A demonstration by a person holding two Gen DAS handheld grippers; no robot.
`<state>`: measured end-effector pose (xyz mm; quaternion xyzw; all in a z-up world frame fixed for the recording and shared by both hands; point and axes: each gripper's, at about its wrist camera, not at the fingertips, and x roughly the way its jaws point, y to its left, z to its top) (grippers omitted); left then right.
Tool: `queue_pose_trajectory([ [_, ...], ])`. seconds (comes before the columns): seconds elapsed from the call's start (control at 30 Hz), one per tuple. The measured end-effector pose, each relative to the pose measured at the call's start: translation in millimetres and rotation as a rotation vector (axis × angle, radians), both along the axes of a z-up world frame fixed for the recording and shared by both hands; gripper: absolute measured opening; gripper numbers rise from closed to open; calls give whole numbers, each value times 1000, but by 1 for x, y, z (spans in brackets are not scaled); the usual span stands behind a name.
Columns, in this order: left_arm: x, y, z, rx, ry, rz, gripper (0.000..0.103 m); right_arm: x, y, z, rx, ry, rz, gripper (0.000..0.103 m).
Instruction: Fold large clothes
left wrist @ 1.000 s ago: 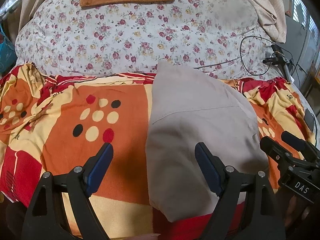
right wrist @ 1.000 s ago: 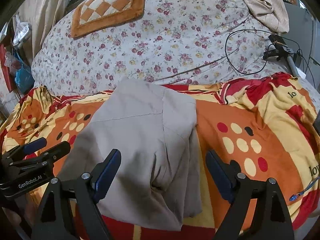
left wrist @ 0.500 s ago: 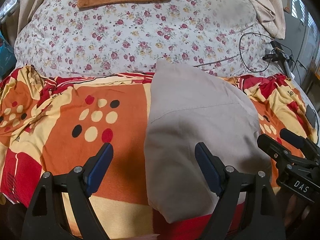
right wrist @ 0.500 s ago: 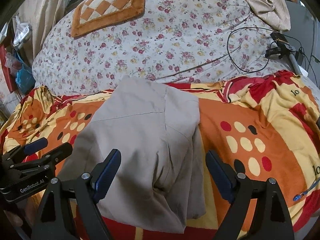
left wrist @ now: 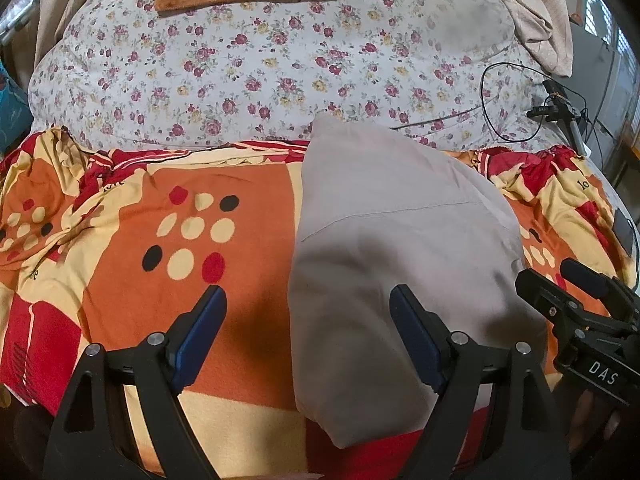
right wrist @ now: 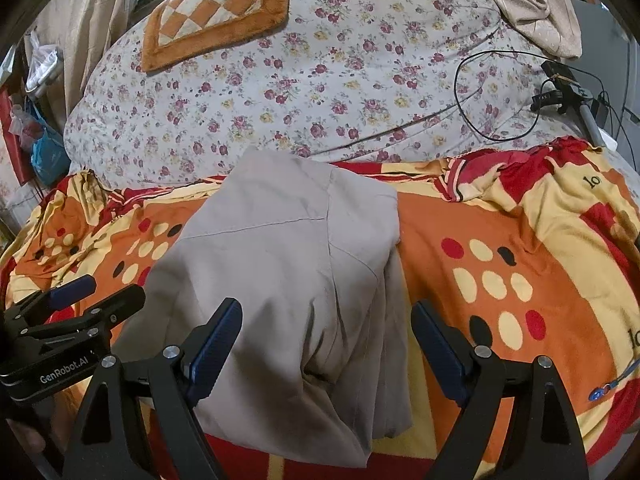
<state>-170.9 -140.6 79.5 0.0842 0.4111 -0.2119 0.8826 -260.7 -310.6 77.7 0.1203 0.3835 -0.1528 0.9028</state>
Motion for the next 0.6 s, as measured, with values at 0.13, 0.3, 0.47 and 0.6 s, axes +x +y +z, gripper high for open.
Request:
queue_pose_trajectory([
  [0.13, 0, -1, 1, 2, -5, 0, 84, -1, -1, -1, 4, -2, 0, 87],
  [0.3, 0, -1, 1, 3, -5, -1, 84, 0, -1, -2, 6, 2, -3, 87],
  [0.47, 0, -1, 0, 3, 1, -1, 84, 1, -1, -6, 12, 7, -2, 87],
  [0.6, 0, -1, -1, 6, 3, -5, 84, 0, -1, -6, 13, 9, 0, 87],
])
